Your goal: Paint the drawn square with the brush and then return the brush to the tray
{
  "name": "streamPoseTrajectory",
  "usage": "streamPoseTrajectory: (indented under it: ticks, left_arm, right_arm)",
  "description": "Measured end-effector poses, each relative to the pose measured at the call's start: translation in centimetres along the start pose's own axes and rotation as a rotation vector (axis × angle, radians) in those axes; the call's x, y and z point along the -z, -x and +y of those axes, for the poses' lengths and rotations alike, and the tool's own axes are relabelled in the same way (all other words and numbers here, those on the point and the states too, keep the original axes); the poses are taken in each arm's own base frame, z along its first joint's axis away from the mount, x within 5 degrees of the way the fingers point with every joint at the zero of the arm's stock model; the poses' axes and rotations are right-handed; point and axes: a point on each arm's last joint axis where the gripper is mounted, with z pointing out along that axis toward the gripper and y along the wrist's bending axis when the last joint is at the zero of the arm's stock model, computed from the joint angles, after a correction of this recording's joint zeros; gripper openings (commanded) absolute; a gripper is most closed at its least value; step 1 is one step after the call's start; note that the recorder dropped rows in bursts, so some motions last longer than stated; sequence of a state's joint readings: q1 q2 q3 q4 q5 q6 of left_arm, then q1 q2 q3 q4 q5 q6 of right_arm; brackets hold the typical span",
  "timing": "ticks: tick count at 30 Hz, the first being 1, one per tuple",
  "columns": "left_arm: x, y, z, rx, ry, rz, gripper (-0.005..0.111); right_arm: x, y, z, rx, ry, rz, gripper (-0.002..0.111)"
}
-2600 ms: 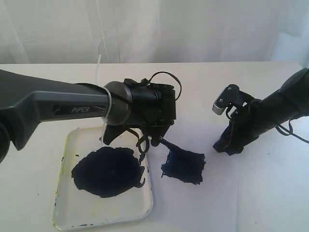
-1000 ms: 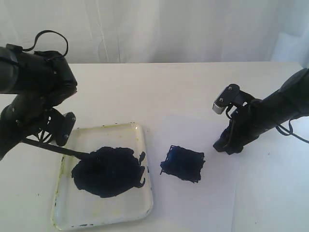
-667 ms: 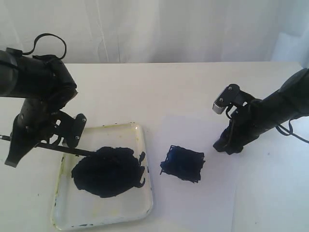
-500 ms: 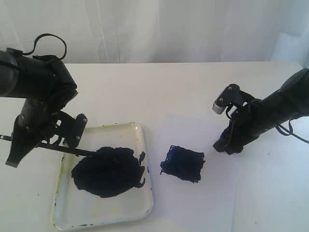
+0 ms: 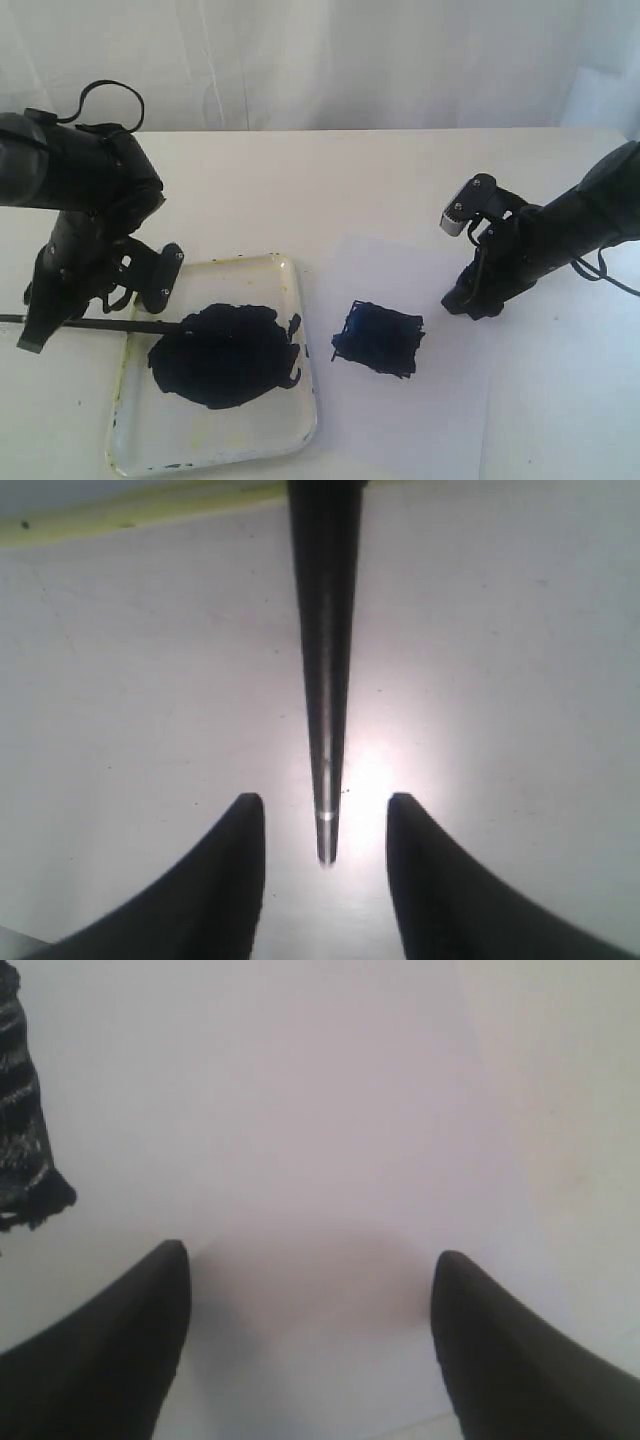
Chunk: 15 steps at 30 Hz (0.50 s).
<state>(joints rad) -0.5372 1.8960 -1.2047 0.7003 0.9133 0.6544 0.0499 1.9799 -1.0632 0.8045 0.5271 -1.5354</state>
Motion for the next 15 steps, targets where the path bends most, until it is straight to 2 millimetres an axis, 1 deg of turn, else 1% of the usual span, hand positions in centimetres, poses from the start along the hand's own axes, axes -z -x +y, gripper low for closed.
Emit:
streamPoseTrajectory:
  ticks: [2,9,15]
  left_arm:
    - [0.0,0.0,0.0,0.000,0.001,-0.001,0.052]
    - [0.1,-0.1,0.1,-0.001,0.008,0.002,0.052]
    - [1.7,-1.3,0.1,0.036,0.060,-0.009,0.052]
  right_arm:
    - [0.0,0.0,0.0,0.000,0.000,0.000,0.064]
    - [0.0,0.0,0.0,0.000,0.000,0.000,0.064]
    - [0.7,0.3,-0.3,0.029,-0.047,-0.003,0.064]
